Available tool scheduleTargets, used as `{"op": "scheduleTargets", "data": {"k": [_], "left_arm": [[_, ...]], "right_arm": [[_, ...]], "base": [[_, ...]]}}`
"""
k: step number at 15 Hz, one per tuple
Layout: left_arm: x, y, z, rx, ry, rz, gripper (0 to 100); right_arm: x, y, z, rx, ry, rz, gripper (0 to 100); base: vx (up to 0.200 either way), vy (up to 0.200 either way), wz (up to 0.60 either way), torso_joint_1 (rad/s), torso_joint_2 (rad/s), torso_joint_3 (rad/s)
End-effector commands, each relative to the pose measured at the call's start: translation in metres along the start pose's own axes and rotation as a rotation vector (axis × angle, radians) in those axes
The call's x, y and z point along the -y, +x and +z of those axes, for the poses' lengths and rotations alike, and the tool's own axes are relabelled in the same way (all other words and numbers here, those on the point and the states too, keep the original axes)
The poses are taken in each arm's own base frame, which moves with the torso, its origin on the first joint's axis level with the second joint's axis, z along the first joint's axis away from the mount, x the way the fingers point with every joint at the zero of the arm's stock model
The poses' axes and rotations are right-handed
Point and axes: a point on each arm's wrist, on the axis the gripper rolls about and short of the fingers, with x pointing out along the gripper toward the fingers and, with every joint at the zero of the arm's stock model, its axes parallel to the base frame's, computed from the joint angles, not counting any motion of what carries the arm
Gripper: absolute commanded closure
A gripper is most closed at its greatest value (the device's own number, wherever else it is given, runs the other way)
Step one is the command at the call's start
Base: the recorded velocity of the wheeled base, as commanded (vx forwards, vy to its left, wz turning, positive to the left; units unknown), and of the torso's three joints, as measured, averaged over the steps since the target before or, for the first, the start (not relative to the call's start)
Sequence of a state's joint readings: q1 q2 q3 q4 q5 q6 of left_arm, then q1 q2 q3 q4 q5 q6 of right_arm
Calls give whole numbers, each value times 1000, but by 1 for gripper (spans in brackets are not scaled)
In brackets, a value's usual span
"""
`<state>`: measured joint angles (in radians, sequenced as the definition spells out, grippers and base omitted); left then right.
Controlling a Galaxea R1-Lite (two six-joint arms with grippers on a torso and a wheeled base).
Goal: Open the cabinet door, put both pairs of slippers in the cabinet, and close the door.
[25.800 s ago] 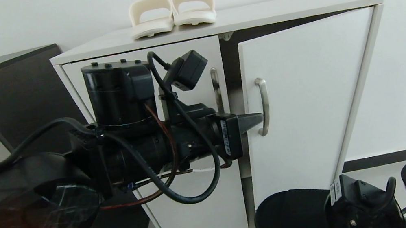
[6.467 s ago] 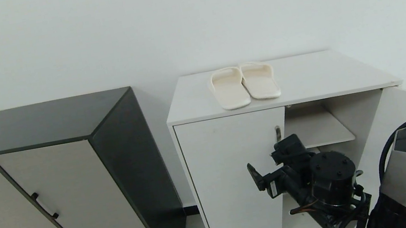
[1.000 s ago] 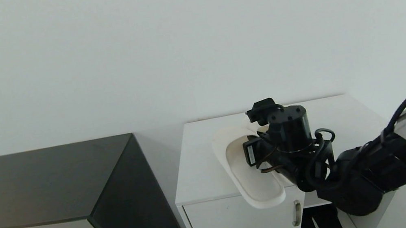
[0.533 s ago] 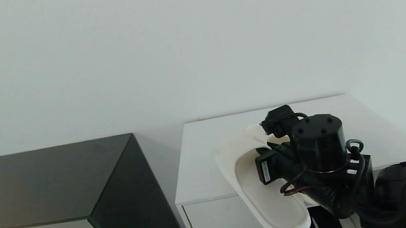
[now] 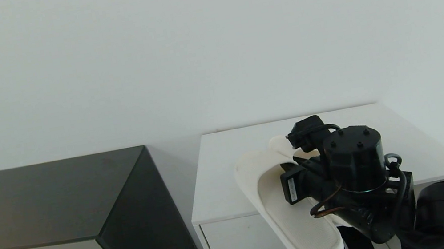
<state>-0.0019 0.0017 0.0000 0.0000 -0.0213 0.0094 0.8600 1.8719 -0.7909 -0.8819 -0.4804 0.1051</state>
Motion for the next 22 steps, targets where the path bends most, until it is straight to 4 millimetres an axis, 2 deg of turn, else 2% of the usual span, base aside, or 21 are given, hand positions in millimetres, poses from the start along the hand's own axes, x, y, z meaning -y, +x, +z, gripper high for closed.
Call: {"op": "scheduleTargets", "data": {"k": [1, 6, 19, 22], "left_arm": [[0, 0, 0, -1, 0, 0, 100], [0, 0, 0, -1, 0, -1, 100], [0, 0, 0, 0, 0, -3, 100], [0, 0, 0, -3, 0, 0, 100]], "right_arm": [[0, 0, 0, 1, 0, 1, 100], [0, 0, 0, 1, 0, 1, 100], [0, 0, 0, 5, 0, 0, 100], [0, 0, 0, 4, 0, 0, 100]], "base": [[0, 0, 0, 0, 0, 0], [0, 0, 0, 0, 0, 0], [-200, 0, 0, 1, 2, -1], [0, 0, 0, 0, 0, 0]]}}
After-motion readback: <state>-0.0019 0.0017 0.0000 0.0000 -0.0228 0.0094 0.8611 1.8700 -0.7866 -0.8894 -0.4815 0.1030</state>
